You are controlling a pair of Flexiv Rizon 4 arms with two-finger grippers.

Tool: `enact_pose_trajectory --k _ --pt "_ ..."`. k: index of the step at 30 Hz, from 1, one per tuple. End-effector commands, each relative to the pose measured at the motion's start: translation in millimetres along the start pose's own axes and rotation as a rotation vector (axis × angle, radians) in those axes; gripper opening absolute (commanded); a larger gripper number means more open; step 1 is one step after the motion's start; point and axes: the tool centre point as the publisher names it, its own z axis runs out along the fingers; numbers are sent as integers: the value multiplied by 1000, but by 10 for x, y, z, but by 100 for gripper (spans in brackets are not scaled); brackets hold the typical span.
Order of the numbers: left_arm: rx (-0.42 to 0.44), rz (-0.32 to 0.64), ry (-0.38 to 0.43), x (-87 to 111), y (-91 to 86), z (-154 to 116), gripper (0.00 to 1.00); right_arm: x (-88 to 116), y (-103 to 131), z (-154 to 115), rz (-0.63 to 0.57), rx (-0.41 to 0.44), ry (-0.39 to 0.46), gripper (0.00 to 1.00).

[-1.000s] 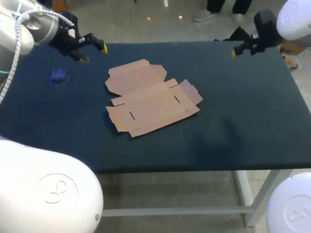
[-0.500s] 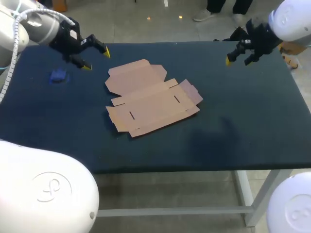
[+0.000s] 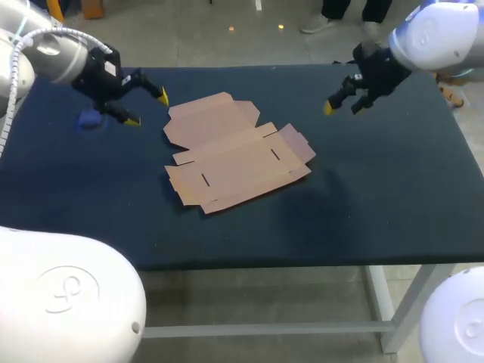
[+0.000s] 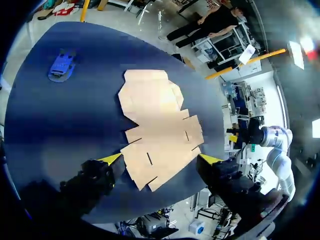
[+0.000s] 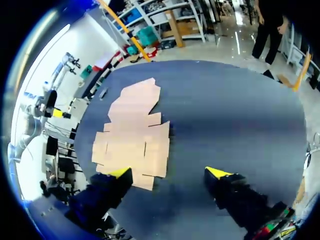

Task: Assemble the packaging by folding the flat box into shape, placing the metal phone stand inside, and closing the box properly

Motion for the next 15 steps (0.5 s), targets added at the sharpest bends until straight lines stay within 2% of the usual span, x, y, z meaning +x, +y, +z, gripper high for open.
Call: enact_pose_trajectory --k 1,7,10,12,15 --pt "8 -7 -6 -21 95 -37 100 -72 171 282 9 95 84 95" --pt "11 -15 -12 -45 145 -55 100 -25 179 494 19 158 191 89" --pt "9 -18 -9 -56 158 -59 100 -8 182 598 29 189 219 81" --pt "2 -14 -9 -56 170 -41 100 -2 182 667 36 211 239 82" --pt "-13 -12 -14 -53 180 -18 100 7 178 781 46 241 258 78"
